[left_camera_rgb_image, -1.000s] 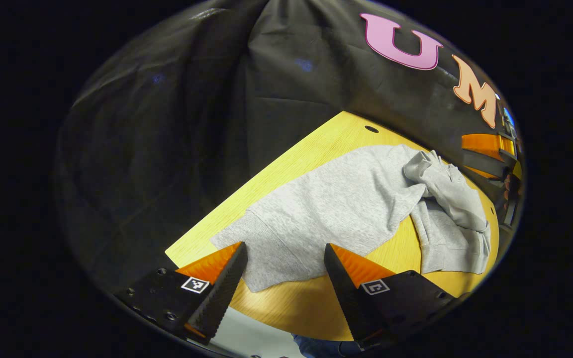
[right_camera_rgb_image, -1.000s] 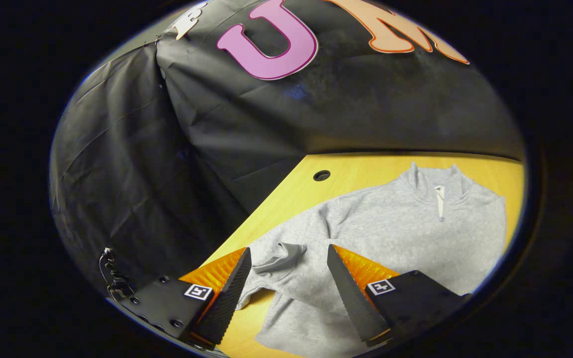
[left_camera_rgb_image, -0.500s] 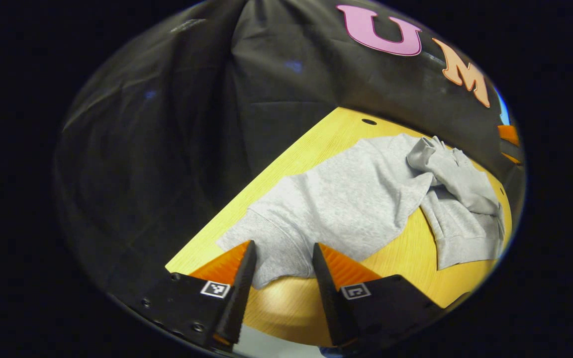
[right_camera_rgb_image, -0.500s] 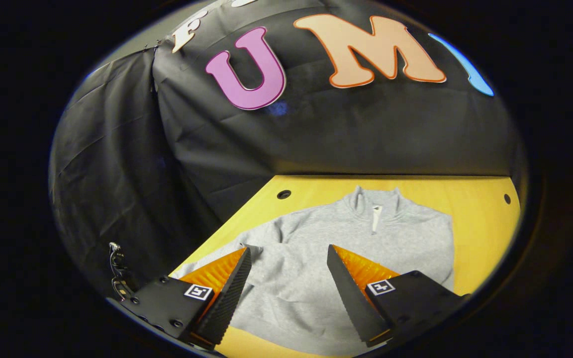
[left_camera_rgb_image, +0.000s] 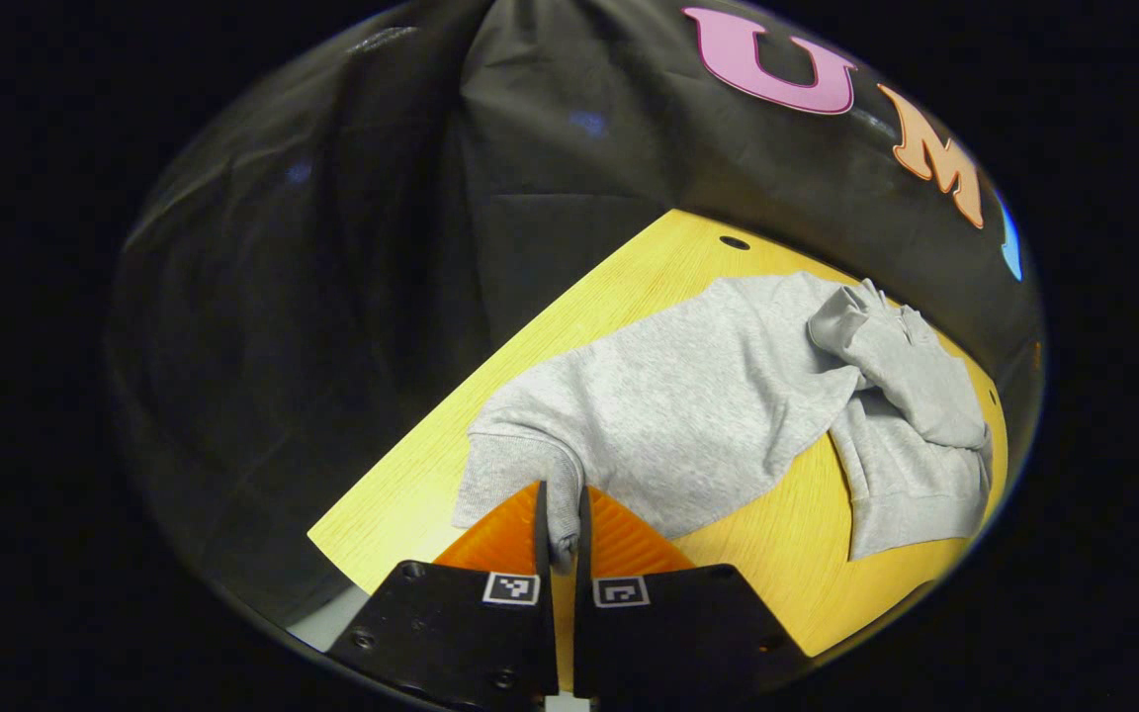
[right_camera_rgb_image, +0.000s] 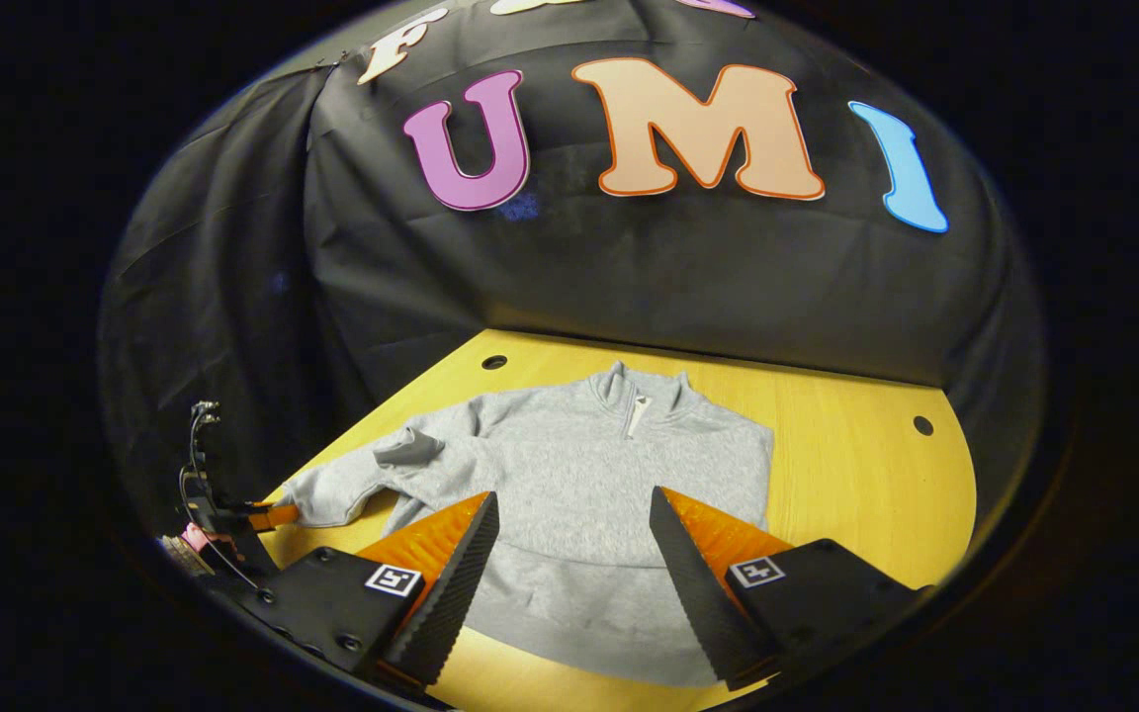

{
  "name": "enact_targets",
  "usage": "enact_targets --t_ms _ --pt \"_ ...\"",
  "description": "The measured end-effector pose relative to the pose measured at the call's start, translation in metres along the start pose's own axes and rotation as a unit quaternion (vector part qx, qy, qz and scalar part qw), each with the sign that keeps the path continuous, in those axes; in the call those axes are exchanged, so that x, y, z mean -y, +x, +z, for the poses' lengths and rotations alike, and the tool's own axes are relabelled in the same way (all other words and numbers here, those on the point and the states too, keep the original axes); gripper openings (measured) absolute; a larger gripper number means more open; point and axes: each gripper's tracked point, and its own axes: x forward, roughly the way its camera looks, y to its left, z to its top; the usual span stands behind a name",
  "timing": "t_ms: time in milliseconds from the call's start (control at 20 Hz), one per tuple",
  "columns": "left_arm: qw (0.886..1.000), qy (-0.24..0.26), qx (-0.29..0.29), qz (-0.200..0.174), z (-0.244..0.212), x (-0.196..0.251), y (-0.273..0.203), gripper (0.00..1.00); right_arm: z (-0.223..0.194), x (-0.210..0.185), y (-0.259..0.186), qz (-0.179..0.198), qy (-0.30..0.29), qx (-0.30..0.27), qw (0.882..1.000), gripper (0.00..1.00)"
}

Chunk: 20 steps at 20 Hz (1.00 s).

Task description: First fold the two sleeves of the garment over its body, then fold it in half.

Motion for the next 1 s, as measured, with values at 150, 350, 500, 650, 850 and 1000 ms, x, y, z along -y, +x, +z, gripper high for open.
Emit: enact_targets --t_ms 150,350,500,650,850,1000 --pt "0.999 -0.025 -0.018 -0.029 0.001 0.018 -0.002 0.02 -0.004 0.015 -0.020 -0.014 0.008 -0.002 1.000 0.93" --pt "0.996 -0.027 -0.020 -0.077 0.018 0.057 -0.011 0.01 -0.008 0.040 -0.041 -0.040 0.024 0.000 0.999 0.97" --pt "0.992 -0.014 0.002 -0.126 0.047 0.106 -0.025 0.00 -0.009 0.055 -0.052 -0.055 0.033 0.003 0.998 0.97" --pt "0.983 0.008 0.018 -0.182 0.069 0.168 -0.039 0.00 -0.012 0.064 -0.062 -0.064 0.038 0.005 0.997 0.97" --pt "0.965 0.067 0.042 -0.250 0.091 0.253 -0.057 0.00 -0.016 0.068 -0.069 -0.067 0.045 0.008 0.997 0.93" --pt "0.949 0.102 0.060 -0.293 0.100 0.306 -0.071 0.00 -0.019 0.072 -0.071 -0.070 0.046 0.007 0.996 0.97"
